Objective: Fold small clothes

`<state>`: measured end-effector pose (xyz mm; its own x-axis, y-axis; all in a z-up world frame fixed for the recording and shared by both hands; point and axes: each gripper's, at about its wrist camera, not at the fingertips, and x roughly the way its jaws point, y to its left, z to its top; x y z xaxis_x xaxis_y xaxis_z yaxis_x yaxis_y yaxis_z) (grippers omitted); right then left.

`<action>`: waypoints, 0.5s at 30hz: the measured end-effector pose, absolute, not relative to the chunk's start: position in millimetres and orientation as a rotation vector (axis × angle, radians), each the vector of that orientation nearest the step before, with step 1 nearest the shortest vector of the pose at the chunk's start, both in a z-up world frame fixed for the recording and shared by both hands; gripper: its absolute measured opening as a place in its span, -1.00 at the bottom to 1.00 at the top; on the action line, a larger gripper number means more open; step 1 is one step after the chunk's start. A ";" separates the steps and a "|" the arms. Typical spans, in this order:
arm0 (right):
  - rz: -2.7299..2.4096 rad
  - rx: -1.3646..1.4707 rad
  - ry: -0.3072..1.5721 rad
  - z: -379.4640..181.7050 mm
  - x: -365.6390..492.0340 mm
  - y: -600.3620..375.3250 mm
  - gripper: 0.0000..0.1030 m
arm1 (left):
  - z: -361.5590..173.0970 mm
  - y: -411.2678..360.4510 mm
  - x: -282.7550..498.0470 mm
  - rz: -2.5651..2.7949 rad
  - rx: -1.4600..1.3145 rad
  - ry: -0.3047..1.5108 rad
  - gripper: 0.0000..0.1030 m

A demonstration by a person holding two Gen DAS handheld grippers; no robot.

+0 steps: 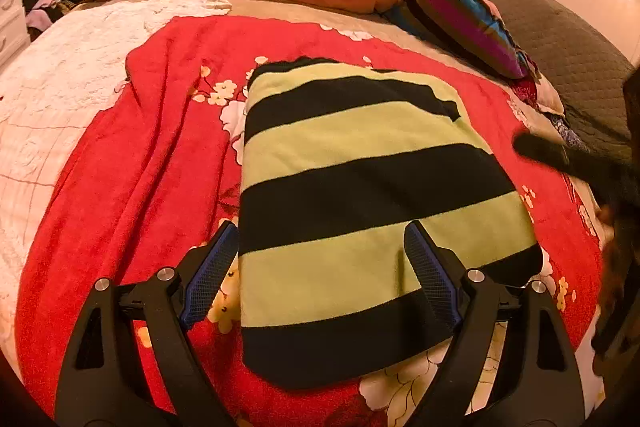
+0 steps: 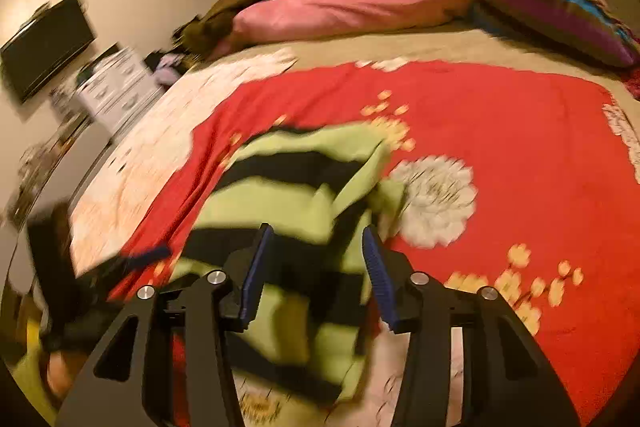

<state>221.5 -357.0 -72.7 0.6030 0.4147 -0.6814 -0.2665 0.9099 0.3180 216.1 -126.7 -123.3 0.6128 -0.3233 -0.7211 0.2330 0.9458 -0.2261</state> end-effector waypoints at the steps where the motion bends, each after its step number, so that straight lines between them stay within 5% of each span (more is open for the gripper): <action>1: 0.409 0.180 0.854 -77.8 217.3 -353.2 -0.11 | -123.5 -126.1 216.5 -0.320 -0.116 0.854 0.50; 11: 0.325 0.156 1.009 -144.7 220.3 -347.0 -0.10 | -128.2 -118.1 220.5 -0.285 -0.125 0.873 0.51; 15: 0.352 0.237 0.981 -127.7 217.6 -358.1 0.08 | -129.7 -110.4 223.0 -0.266 -0.147 0.875 0.56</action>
<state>217.6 -358.1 -127.7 0.5066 0.3944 -0.7667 -0.1835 0.9182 0.3511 223.0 -110.4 -129.7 0.6107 -0.2900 -0.7369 0.1699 0.9569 -0.2357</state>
